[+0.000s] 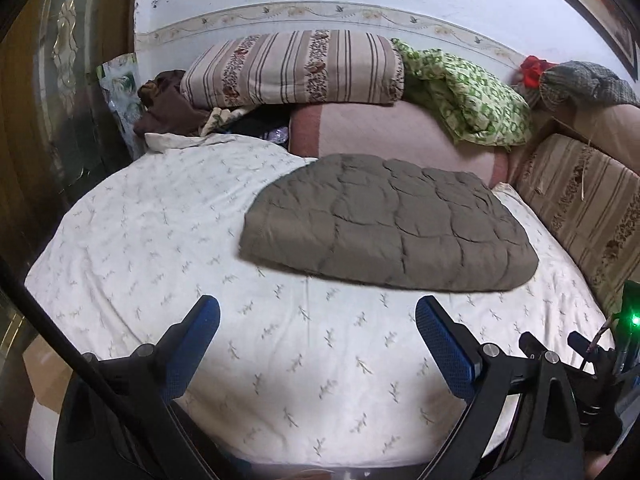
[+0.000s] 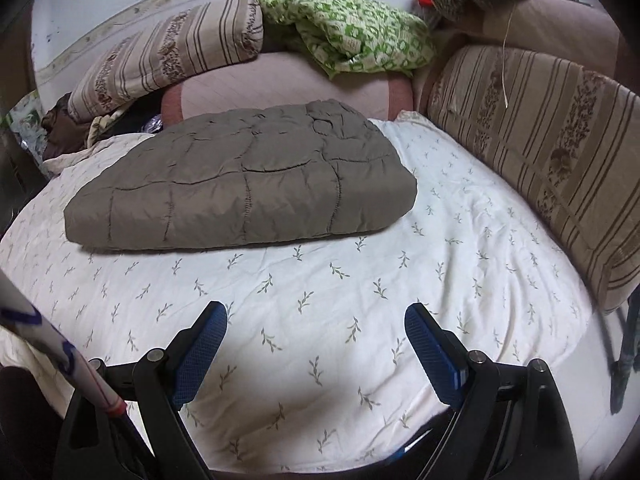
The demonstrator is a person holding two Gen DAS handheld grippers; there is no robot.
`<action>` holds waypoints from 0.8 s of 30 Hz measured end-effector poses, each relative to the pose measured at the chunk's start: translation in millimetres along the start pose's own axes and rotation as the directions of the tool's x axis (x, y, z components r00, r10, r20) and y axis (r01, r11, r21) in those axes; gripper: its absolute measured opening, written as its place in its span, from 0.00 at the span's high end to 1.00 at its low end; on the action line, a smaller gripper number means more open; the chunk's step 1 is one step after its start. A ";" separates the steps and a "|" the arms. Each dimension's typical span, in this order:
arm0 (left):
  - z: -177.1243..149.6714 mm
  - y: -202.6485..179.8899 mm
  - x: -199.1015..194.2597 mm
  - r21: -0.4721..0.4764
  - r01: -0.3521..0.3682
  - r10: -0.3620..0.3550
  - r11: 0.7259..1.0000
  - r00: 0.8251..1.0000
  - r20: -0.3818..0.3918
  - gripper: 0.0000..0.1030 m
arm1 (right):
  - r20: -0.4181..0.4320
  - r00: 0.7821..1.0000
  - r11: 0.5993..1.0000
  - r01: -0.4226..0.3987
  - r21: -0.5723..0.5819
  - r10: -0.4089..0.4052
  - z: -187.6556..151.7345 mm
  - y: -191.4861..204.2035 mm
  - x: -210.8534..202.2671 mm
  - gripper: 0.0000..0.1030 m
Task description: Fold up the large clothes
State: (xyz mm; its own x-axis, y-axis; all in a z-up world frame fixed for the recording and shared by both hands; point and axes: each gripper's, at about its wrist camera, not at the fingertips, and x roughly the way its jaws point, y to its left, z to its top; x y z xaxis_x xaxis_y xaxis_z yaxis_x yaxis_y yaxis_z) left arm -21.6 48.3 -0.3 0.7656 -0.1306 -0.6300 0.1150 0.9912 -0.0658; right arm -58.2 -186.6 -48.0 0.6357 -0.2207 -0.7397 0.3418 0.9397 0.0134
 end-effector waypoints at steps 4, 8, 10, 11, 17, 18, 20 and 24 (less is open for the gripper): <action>-11.2 -10.9 -0.7 0.020 -0.011 0.011 1.000 1.000 -0.020 0.05 | 0.015 1.000 1.000 0.019 -0.008 -0.019 -5.7 -2.0 -9.1 0.10; -20.7 -18.6 1.3 0.046 -0.016 0.018 0.999 0.999 -0.049 0.05 | 0.013 0.999 0.999 0.037 -0.003 -0.037 -9.5 -5.6 -13.4 0.10; -24.6 -22.3 3.4 0.062 -0.024 0.027 0.998 0.998 -0.063 0.05 | -0.001 0.999 0.999 0.039 0.005 -0.039 -11.3 -8.0 -13.0 0.09; -27.1 -24.3 4.8 0.070 -0.031 0.036 0.997 0.997 -0.070 0.05 | -0.005 0.999 0.999 0.040 0.008 -0.040 -12.3 -8.7 -12.7 0.09; -36.9 -24.5 15.7 0.072 -0.044 0.053 0.996 0.991 -0.126 0.05 | -0.022 0.998 0.998 0.059 0.000 -0.059 -17.7 -10.7 -10.2 0.09; -37.4 -23.6 17.1 0.068 -0.044 0.053 0.997 0.990 -0.131 0.05 | -0.020 0.997 0.998 0.068 -0.004 -0.068 -18.8 -10.1 -10.5 0.09; -37.7 -22.7 19.1 0.064 -0.048 0.056 0.997 0.989 -0.136 0.05 | -0.014 0.996 0.996 0.083 -0.014 -0.083 -20.7 -8.0 -10.8 0.09; -38.6 -22.3 25.0 0.072 -0.062 0.072 0.996 0.986 -0.150 0.05 | -0.022 0.996 0.995 0.089 -0.040 -0.090 -22.5 -0.5 -7.4 0.09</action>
State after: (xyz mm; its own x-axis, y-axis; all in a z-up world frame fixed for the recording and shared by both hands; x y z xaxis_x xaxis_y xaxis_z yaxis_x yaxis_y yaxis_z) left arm -29.5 23.7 -44.5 0.6683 -0.0540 -0.7419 0.1123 0.9933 0.0289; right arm -78.6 -179.6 -57.7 0.5874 -0.2984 -0.7523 0.3687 0.9262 -0.0795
